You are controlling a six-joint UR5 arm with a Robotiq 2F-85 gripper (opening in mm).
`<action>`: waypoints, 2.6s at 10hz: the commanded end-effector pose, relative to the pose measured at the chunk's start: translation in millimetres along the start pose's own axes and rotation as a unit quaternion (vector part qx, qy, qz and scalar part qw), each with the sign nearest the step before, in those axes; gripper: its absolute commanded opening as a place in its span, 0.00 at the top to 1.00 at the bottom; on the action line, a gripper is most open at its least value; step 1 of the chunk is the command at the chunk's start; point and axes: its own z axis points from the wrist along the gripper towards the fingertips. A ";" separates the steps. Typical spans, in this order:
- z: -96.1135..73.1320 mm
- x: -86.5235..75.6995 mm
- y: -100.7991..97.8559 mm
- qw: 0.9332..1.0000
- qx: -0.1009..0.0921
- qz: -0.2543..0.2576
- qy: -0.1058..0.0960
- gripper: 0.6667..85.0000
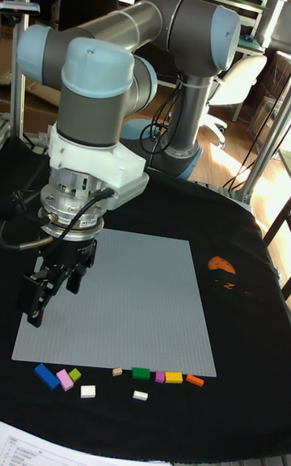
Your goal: Build with small Lego blocks
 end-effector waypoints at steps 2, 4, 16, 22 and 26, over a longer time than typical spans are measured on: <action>-0.8 7.0 -12.9 0.998 0.023 -0.052 0.012 0.00; 5.3 8.4 -24.8 0.996 0.033 -0.081 0.015 0.00; 94.2 -23.0 -32.7 0.996 -0.014 0.066 -0.057 0.34; 105.7 -20.1 -20.4 0.995 -0.029 0.081 -0.040 0.46; 111.1 -20.5 -23.8 0.996 -0.022 0.082 -0.041 0.47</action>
